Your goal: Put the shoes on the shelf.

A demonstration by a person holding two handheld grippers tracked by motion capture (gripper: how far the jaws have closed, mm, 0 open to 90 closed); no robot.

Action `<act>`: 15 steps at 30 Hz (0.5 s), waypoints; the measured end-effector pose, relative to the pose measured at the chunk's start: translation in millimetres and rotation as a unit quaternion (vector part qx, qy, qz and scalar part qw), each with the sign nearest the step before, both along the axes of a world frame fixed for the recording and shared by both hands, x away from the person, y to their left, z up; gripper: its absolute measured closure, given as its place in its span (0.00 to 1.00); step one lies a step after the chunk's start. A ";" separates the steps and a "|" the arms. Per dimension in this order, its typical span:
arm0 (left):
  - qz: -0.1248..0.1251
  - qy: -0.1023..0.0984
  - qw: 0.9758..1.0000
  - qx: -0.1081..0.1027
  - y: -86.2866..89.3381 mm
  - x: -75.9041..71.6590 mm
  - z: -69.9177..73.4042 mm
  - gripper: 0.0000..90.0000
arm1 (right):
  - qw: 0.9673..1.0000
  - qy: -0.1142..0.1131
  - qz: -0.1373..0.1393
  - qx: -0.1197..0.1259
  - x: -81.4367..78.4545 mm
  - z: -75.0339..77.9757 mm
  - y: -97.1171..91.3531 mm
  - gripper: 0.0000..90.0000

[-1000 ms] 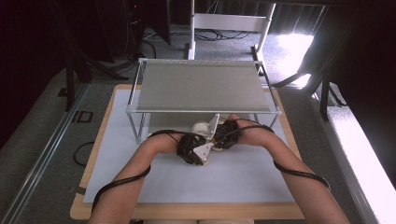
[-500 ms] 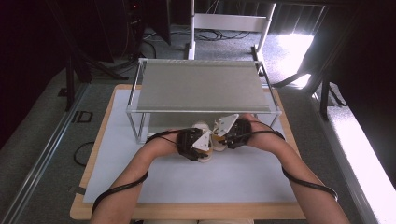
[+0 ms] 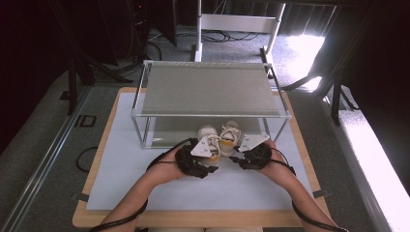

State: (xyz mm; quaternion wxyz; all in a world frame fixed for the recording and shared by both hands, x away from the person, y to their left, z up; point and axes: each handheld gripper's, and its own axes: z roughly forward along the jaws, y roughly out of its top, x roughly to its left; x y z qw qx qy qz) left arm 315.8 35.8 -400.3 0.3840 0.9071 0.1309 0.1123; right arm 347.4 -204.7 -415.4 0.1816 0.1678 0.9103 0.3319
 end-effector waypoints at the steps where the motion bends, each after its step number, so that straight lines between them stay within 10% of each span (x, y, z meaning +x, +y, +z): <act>1: 0.000 0.000 1.000 0.000 0.0 0.0 0.0 0.55 | 1.000 0.000 0.000 0.000 0.0 0.0 0.0 0.66; 7: 0.061 0.000 0.997 -0.044 3.5 -9.3 -21.2 0.55 | 0.997 0.003 -0.050 0.057 -8.5 -15.3 -5.5 0.69; 15: 0.111 0.000 0.993 -0.047 3.5 -7.0 -39.5 0.55 | 0.991 0.005 -0.098 0.090 -13.1 -24.7 -5.9 0.66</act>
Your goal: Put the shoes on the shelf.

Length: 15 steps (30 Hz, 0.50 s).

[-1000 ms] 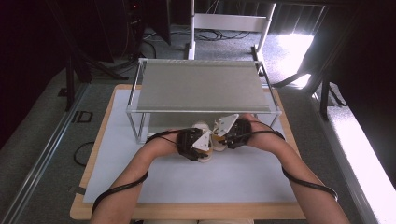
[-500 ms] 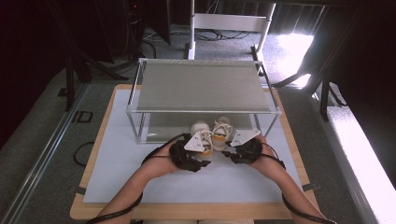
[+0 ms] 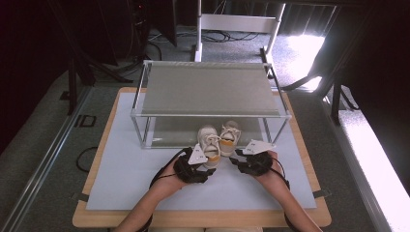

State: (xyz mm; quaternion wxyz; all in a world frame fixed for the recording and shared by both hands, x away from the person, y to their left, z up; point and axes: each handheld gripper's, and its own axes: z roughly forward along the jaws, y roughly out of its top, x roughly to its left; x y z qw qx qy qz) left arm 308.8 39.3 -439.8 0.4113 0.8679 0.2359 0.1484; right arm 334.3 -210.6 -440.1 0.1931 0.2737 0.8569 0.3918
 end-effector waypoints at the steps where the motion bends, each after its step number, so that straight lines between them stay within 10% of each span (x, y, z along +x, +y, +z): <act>1: 0.002 -0.001 1.000 -0.003 0.0 0.2 -0.5 0.56 | 1.000 0.000 -0.008 0.005 0.2 -0.6 -0.2 0.67; 5: 0.016 -0.004 1.000 -0.011 -0.3 -0.1 0.3 0.56 | 1.000 -0.005 -0.025 0.007 0.3 -2.1 0.7 0.84; 15: 0.026 0.009 1.000 -0.014 -4.6 -4.6 -0.4 0.57 | 0.999 -0.006 -0.034 0.016 6.7 -5.3 19.5 0.81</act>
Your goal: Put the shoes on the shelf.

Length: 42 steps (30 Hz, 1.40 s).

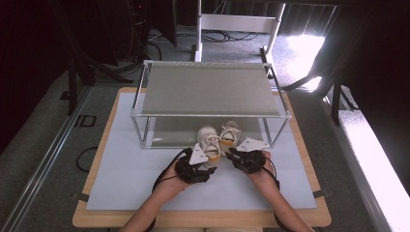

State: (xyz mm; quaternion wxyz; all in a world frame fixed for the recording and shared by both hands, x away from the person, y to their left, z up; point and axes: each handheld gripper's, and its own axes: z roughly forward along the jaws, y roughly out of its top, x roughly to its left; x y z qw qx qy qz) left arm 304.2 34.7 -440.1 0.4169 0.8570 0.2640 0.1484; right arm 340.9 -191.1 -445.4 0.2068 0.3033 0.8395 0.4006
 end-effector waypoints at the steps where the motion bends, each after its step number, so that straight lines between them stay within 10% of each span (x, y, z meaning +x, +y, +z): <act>1: -0.001 0.001 1.000 0.004 -1.1 -1.3 -0.4 0.57 | 1.000 0.001 -0.001 -0.001 1.4 0.0 1.6 0.81; 18: 0.053 -0.041 0.998 -0.002 -4.9 10.1 11.1 0.62 | 1.000 -0.005 -0.010 0.007 1.9 -2.2 5.8 0.80; 22: 0.054 -0.059 0.996 0.026 -9.6 17.2 6.7 0.62 | 1.000 -0.002 -0.010 0.011 2.3 -2.2 5.3 0.78; 42: 0.054 -0.078 0.995 0.031 -26.0 49.0 -0.4 0.61 | 0.999 0.001 -0.045 0.007 29.8 -3.5 -0.6 0.79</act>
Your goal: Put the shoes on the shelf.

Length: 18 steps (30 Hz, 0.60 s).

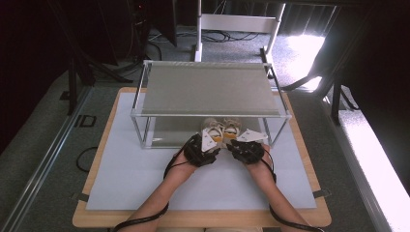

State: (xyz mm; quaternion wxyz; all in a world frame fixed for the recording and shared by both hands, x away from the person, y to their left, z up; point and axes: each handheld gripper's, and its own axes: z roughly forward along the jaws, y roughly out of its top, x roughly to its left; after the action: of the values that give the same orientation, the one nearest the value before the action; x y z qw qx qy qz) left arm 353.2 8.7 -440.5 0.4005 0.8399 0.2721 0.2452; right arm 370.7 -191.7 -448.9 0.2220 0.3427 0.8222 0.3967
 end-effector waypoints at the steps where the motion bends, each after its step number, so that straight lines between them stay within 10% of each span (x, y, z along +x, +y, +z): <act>1: -0.001 -0.002 1.000 0.001 -1.3 1.8 -0.6 0.61 | 1.000 -0.001 -0.003 -0.002 1.9 -0.5 -0.5 0.79; 18: 0.001 -0.017 1.000 0.022 -5.4 34.5 -11.1 0.60 | 1.000 0.008 -0.025 0.003 22.1 -7.1 -1.6 0.77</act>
State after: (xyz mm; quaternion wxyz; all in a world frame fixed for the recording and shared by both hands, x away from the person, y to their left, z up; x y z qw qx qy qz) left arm 387.7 3.3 -451.6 0.3867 0.8437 0.2609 0.2658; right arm 392.8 -193.3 -456.0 0.2238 0.3667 0.8140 0.3909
